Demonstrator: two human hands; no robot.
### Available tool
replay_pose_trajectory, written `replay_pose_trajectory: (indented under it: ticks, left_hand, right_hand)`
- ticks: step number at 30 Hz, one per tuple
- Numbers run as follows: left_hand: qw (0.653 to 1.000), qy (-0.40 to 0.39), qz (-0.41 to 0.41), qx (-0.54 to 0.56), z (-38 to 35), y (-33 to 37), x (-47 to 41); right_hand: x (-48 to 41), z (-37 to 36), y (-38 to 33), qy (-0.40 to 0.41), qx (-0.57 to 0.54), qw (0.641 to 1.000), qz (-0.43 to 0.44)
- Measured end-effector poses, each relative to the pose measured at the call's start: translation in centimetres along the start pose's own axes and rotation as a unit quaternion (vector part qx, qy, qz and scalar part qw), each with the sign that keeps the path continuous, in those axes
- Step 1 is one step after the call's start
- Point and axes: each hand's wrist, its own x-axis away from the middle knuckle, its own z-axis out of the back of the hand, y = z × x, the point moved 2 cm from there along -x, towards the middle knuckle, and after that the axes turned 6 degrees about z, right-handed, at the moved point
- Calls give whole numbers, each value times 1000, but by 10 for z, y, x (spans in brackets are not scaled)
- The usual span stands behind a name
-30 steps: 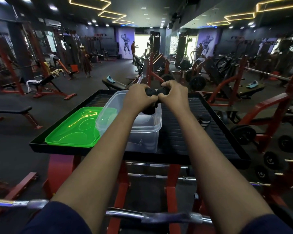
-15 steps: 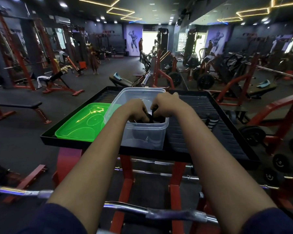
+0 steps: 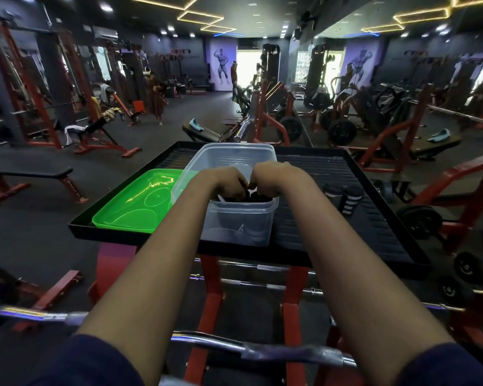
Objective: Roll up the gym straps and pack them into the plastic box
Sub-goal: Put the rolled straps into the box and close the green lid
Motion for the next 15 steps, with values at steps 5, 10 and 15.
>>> replay_pose_trajectory:
  ticks: [5,10,15]
  left_hand:
    - [1000,11,9,2,-2,3,-2]
    - [999,39,4,15,0,7,-6]
    - [984,164,-51,49,6,23,-10]
  right_hand:
    - [-4,-1,4,12,-6,1000,1]
    - [-8,-3,8,61,-17,998,1]
    - [-5,1,20,205,-76,976,-24]
